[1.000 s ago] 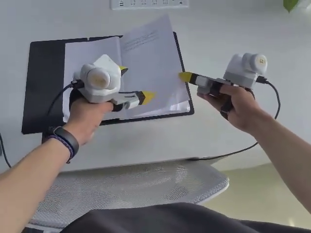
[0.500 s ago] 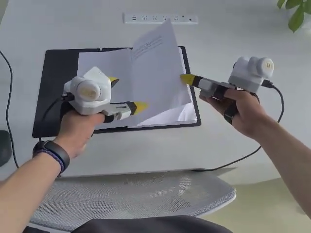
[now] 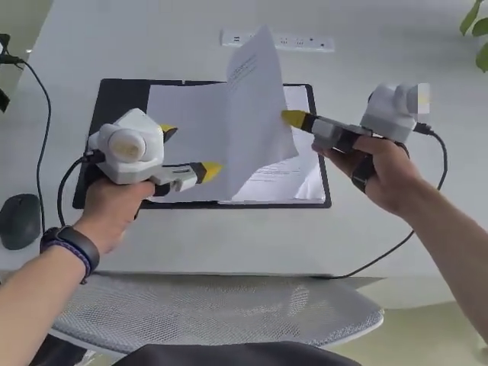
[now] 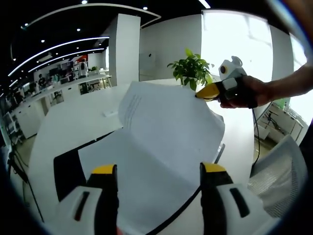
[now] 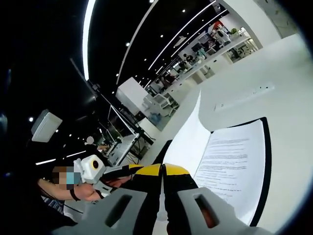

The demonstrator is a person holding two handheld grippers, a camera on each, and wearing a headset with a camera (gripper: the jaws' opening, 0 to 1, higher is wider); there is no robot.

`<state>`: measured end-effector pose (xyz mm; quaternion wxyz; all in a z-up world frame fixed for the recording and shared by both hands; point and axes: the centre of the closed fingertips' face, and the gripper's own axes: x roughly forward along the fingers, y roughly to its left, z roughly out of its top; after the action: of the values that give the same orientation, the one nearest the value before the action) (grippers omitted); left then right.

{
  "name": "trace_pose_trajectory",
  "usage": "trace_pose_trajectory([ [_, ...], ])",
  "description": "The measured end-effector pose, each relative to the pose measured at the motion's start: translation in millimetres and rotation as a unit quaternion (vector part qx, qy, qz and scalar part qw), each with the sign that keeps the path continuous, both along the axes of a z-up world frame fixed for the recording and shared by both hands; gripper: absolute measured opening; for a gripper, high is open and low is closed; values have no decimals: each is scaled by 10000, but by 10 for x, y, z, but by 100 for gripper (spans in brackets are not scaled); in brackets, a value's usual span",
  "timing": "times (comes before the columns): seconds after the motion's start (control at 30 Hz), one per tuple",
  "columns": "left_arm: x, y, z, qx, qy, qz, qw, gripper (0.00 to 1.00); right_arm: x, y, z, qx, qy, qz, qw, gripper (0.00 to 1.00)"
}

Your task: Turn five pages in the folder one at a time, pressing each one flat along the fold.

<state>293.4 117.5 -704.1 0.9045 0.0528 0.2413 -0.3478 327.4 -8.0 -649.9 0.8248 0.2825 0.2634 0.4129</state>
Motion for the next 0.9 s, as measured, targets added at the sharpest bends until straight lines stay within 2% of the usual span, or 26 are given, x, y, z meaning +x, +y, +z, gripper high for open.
trace_pose_trajectory([
  [0.13,-37,153,-2,43,4,120,9999,68,-4,129,52,69,-55,142,9999,0],
  [0.3,-86,356,-7,28,25,322,9995,68,-17,395,148,103,-183,531,9984,0],
  [0.47,-109,501,-17,9,29,474,9989,68,19,631,214,162,-245,797,9964,0],
  [0.6,-120,599,-28,-12,43,569,9984,68,17,850,190,58,-301,1102,9934,0],
  [0.7,-125,662,-22,-27,38,626,9980,69,43,964,141,70,-267,1221,9921,0],
  [0.9,-148,782,7,-42,16,723,9974,69,-7,1322,60,129,-116,1419,9897,0],
])
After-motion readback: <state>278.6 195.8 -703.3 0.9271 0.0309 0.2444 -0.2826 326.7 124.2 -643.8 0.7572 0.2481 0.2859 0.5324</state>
